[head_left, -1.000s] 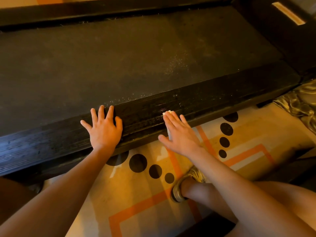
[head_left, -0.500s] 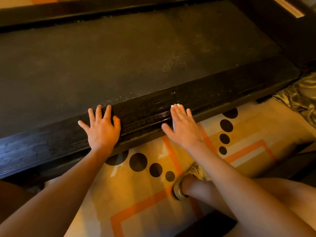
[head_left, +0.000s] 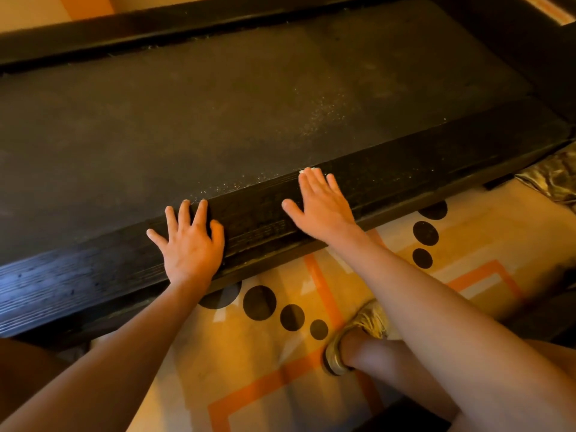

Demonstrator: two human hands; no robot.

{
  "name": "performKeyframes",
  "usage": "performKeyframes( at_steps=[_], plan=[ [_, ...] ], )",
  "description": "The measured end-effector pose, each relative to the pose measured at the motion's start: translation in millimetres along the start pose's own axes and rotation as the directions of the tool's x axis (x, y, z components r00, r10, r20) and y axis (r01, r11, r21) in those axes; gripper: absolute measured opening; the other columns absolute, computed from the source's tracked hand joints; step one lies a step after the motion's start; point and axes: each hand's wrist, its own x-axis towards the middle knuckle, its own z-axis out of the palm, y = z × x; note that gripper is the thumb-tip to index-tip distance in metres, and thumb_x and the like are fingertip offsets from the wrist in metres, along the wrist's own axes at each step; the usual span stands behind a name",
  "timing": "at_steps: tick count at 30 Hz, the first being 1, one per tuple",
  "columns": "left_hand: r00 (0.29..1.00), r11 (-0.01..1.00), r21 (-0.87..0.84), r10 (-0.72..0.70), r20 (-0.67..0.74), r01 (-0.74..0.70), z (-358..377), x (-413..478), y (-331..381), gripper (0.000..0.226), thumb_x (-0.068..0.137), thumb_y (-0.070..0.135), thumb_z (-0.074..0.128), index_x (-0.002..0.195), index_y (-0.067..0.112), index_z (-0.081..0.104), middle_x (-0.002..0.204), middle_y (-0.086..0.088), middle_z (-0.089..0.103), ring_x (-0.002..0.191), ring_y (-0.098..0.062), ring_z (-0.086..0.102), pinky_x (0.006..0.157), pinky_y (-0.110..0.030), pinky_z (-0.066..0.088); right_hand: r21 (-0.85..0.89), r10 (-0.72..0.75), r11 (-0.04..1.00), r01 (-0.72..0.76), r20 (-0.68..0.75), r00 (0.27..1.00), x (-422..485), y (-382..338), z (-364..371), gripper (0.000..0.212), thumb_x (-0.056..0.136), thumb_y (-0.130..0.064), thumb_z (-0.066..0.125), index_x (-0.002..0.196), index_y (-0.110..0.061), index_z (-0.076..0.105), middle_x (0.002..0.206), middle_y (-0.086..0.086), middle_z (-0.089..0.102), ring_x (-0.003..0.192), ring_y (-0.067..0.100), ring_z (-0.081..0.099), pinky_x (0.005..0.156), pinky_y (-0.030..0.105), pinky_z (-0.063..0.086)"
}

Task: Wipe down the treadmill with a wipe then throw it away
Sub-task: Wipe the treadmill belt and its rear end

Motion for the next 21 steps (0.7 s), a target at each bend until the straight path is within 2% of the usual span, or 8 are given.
performKeyframes(
  at_steps=[3,8,13,17,18,21],
  plan=[
    [1.0,1.0,0.0,0.002,-0.009,-0.002,0.4,-0.8,-1.9,0.056,0.108,0.049,0.028,0.16,0.03,0.027,0.168,-0.006,0.022,0.157,-0.033,0.004,0.119,-0.072,-0.001,0.016,0.095,0.995,-0.094,-0.011,0.995,2.4,1.7,-1.0,0.085,0.103,-0.067,0.017,0.164,-0.01,0.007,0.172,0.009,0.003,0.159,0.024,-0.003,0.127,0.043,-0.003],
    [1.0,1.0,0.01,0.003,-0.012,-0.003,1.4,-2.5,-2.4,0.055,0.108,0.049,0.028,0.16,0.03,0.027,0.168,-0.006,0.022,0.157,-0.034,0.005,0.118,-0.071,-0.001,-0.005,-0.089,0.996,0.089,0.001,0.996,-16.9,-10.5,3.5,0.082,0.104,-0.066,0.021,0.164,-0.01,0.01,0.172,0.008,0.006,0.159,0.022,0.0,0.127,0.041,-0.002],
    [1.0,1.0,0.009,0.006,-0.011,-0.005,1.7,-1.3,-0.8,0.055,0.108,0.049,0.029,0.16,0.03,0.027,0.168,-0.006,0.022,0.157,-0.034,0.005,0.118,-0.072,0.0,0.045,0.097,0.994,-0.098,0.017,0.995,2.3,-1.9,-10.2,0.084,0.103,-0.068,0.019,0.163,-0.009,0.014,0.172,0.009,0.01,0.159,0.024,0.003,0.127,0.044,-0.001],
    [1.0,1.0,0.01,-0.001,-0.012,0.001,1.0,-1.8,-1.1,0.056,0.107,0.049,0.029,0.16,0.03,0.027,0.168,-0.006,0.022,0.157,-0.033,0.005,0.119,-0.072,0.0,0.046,-0.096,0.994,0.094,0.044,0.994,-19.3,-30.4,1.4,0.083,0.104,-0.066,0.022,0.164,-0.01,0.011,0.172,0.008,0.006,0.159,0.023,-0.001,0.129,0.043,0.0],
    [1.0,1.0,0.01,-0.001,-0.01,0.001,1.0,-2.1,-1.1,0.056,0.107,0.049,0.029,0.16,0.03,0.027,0.168,-0.006,0.022,0.157,-0.033,0.005,0.119,-0.072,0.0,0.037,-0.107,0.994,0.106,0.035,0.994,-18.1,-25.8,1.9,0.082,0.104,-0.065,0.023,0.164,-0.01,0.011,0.172,0.008,0.006,0.159,0.022,0.0,0.129,0.043,0.0],
    [1.0,1.0,0.009,0.004,-0.009,-0.004,1.2,-1.5,0.4,0.056,0.107,0.049,0.029,0.16,0.03,0.027,0.168,-0.006,0.022,0.157,-0.034,0.005,0.118,-0.072,-0.001,0.036,0.073,0.997,-0.073,0.003,0.997,2.7,-0.4,-8.0,0.082,0.104,-0.065,0.021,0.164,-0.01,0.013,0.172,0.009,0.009,0.159,0.023,0.003,0.127,0.043,0.0]
  ],
)
